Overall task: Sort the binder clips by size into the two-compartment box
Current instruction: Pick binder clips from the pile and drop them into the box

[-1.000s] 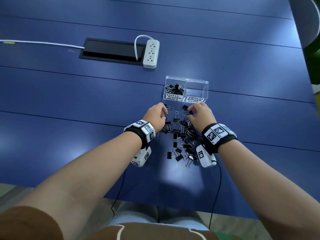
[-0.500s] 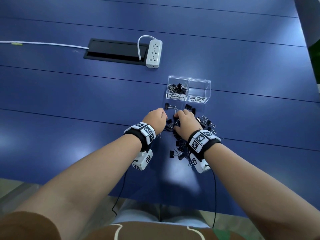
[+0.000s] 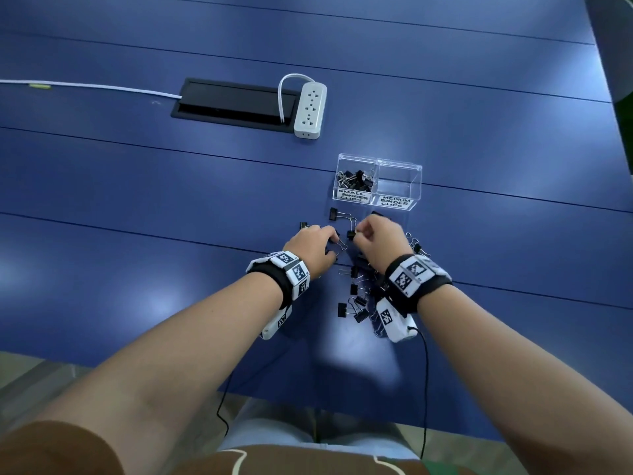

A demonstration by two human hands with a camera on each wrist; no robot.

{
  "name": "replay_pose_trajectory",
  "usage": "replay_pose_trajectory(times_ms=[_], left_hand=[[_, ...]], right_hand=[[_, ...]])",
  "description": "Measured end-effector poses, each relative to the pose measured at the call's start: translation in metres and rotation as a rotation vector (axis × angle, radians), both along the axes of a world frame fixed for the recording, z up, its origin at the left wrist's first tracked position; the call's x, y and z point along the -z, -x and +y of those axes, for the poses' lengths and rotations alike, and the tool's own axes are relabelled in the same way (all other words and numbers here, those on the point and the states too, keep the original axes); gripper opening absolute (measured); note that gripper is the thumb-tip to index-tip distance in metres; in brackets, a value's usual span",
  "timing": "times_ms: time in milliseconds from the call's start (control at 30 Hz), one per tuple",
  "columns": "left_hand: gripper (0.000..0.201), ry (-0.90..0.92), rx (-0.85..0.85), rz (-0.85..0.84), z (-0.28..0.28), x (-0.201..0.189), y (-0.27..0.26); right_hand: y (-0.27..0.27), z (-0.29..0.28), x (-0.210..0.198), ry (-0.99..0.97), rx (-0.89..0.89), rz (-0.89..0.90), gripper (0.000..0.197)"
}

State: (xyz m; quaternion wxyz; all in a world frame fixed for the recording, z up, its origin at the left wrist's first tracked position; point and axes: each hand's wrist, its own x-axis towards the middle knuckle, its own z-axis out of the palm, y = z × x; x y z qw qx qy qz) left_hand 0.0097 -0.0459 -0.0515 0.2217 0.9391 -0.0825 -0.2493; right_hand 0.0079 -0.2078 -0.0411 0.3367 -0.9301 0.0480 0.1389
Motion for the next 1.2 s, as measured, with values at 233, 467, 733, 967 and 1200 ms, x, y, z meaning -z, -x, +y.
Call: replay_pose_trajectory(times_ms=[233, 467, 733, 967, 1200], left_hand=[[0.025, 0.144, -0.102, 0.015, -0.004, -0.005, 0.000], [0.031, 0.229, -0.154, -0.045, -0.013, -0.024, -0.032], [0.032, 0.248, -0.111, -0.204, -0.045, -0.038, -0.085], [0.027, 0.239, 0.009, -0.241, -0.067, -0.033, -0.064], [0.021, 0.101, 0.184, -0.043, -0.075, 0.009, -0.011]], right_hand=[[-0.071, -0.012, -0.034, -0.143, 0.222, -0.151, 0.017], [-0.077, -0.028, -0.034, -0.089, 0.219, -0.159, 0.022], [-0.005, -0.068, 0.004, -0.009, 0.244, -0.046, 0.018], [0.025, -0.084, 0.031, 0.060, 0.302, 0.088, 0.025], [0.026, -0.079, 0.024, 0.011, 0.213, 0.026, 0.029]])
